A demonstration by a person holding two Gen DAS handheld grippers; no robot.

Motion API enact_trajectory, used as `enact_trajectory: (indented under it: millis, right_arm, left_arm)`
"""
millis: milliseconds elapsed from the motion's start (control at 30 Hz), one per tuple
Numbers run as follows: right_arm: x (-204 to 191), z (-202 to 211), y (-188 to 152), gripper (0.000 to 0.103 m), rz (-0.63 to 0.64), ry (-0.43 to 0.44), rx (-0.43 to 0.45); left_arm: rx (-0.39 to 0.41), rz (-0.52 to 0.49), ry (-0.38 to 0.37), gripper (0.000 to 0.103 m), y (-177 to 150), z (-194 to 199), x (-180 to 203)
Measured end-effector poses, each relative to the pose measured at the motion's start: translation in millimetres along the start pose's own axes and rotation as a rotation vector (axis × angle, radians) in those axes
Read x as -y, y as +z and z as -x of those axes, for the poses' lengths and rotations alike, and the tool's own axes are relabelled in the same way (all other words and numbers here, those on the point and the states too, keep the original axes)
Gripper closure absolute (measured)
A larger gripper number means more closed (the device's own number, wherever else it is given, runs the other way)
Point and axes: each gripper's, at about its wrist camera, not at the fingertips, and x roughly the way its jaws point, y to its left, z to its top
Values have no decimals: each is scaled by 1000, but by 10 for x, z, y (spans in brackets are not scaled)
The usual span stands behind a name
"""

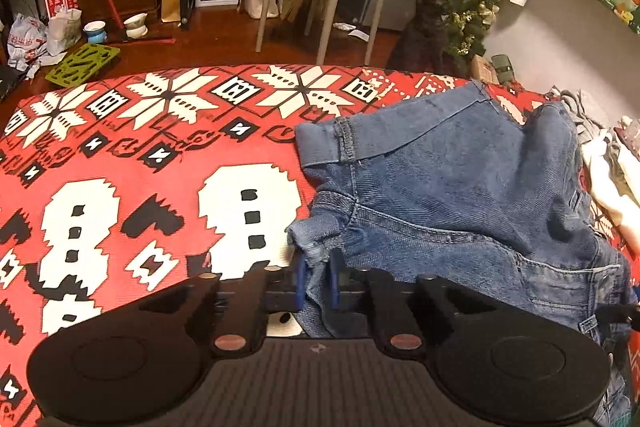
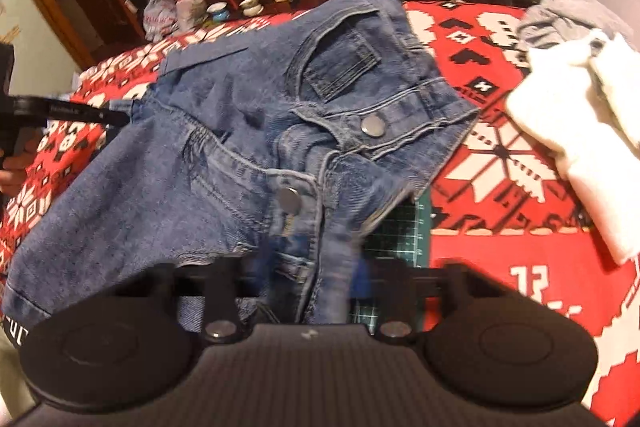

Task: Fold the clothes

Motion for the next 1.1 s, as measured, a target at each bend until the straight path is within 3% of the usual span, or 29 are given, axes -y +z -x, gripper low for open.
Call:
enact_trajectory:
  millis: [100,267,600,867,1100]
  right_arm:
    - [-23,26,47,89,31,-19,16]
    - [17,100,160,93,61,-54,56]
    - [44,110,389,94,116,-99,112]
    - [15,62,446,94,120,-104,122]
    - [87,243,327,85,84,-117,136]
  left_arm:
    - [9,-18,16,95,-39,139,23]
    - [7,-19,-24,95,-149,512,-33]
    - [-113,-27,-93,96,-742,1023,58]
    - [-192,-35,-165,98,-937,1058,96]
    - [-79,39,-142,79,-656,1251,-174]
